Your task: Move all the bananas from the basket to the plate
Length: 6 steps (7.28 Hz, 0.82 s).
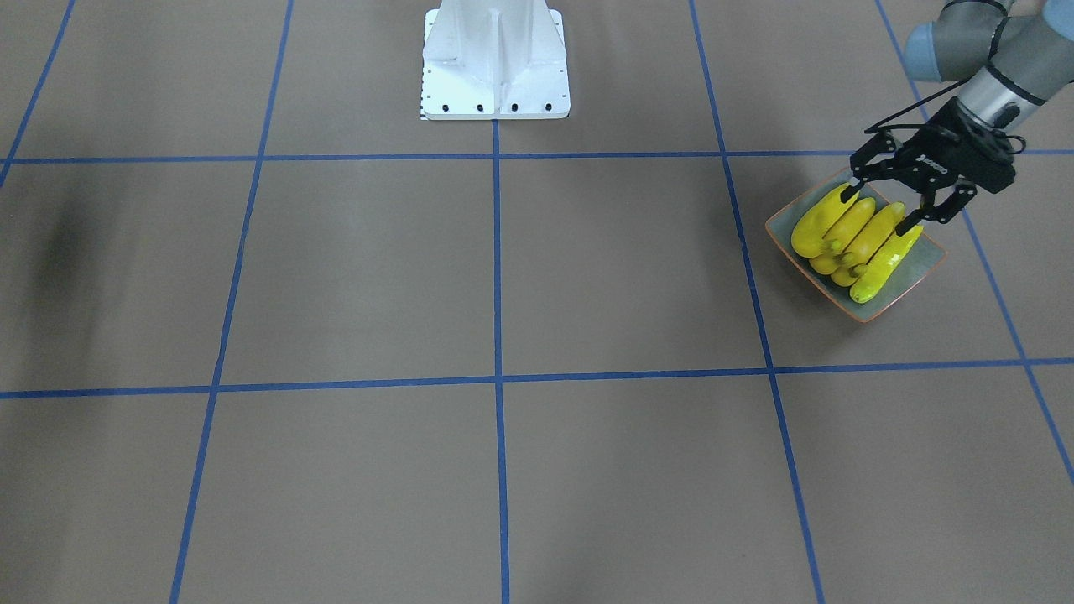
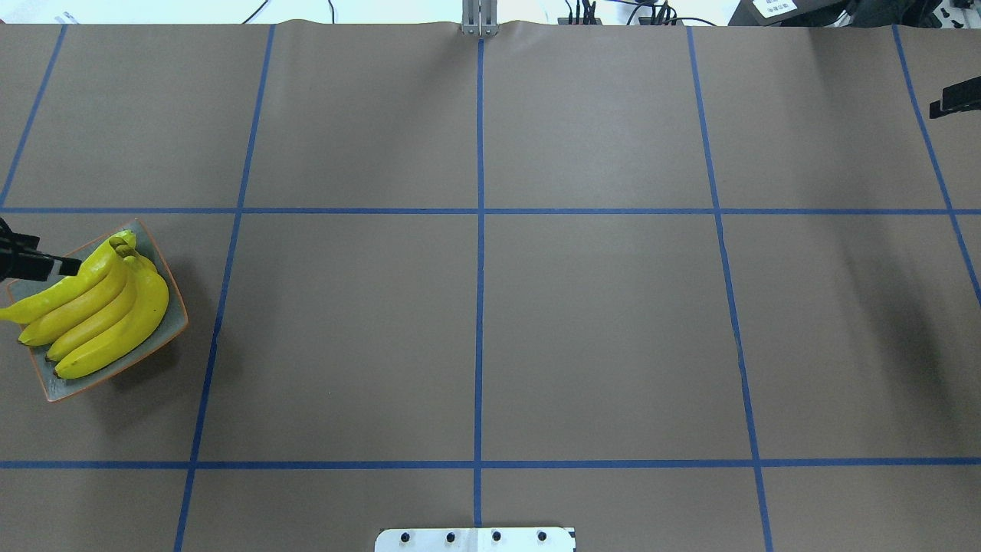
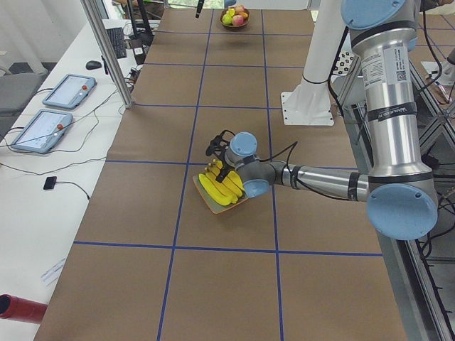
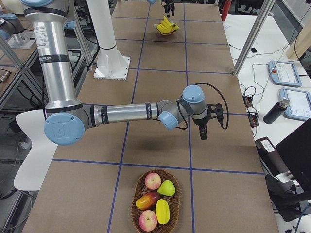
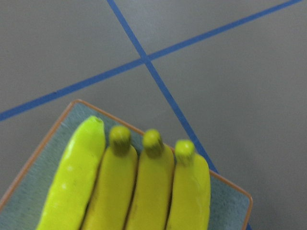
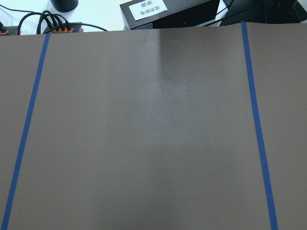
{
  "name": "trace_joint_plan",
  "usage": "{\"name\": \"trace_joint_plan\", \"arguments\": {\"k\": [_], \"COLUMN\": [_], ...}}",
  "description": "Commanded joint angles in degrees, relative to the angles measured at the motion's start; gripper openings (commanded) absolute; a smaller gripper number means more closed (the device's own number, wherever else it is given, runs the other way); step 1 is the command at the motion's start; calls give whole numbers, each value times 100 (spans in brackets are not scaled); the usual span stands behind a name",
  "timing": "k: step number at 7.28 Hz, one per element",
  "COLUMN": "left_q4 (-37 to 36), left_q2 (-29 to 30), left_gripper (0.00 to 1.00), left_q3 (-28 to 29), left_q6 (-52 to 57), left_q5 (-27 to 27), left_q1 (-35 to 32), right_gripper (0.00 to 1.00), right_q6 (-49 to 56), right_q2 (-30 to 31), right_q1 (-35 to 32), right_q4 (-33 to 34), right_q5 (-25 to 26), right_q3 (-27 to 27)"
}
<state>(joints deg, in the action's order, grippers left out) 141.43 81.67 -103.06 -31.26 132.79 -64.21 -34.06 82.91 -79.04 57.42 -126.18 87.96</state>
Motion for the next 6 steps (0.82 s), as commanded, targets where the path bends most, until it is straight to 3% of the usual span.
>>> {"name": "trace_joint_plan", "arguments": {"k": [1, 3, 4, 6], "left_q4": [-1418, -2878, -3581, -5426], "left_q2": [147, 227, 305, 813], "left_gripper": [100, 100, 100, 100], "left_q3": [-13, -30, -22, -30], "left_q6": [1684, 3584, 4010, 4242], "left_q5": [150, 141, 176, 160], "left_q1": [-966, -1951, -2147, -2559], "right_gripper": [100, 100, 100, 100], "right_q6": [731, 1424, 1638, 2846], "right_q2": [321, 777, 884, 1008], "right_q1": [-382, -874, -1172, -1542], "right_q4": [14, 76, 241, 1239], "right_q5": [-82, -475, -782, -996], "right_q3": [-59, -59, -33, 90]}}
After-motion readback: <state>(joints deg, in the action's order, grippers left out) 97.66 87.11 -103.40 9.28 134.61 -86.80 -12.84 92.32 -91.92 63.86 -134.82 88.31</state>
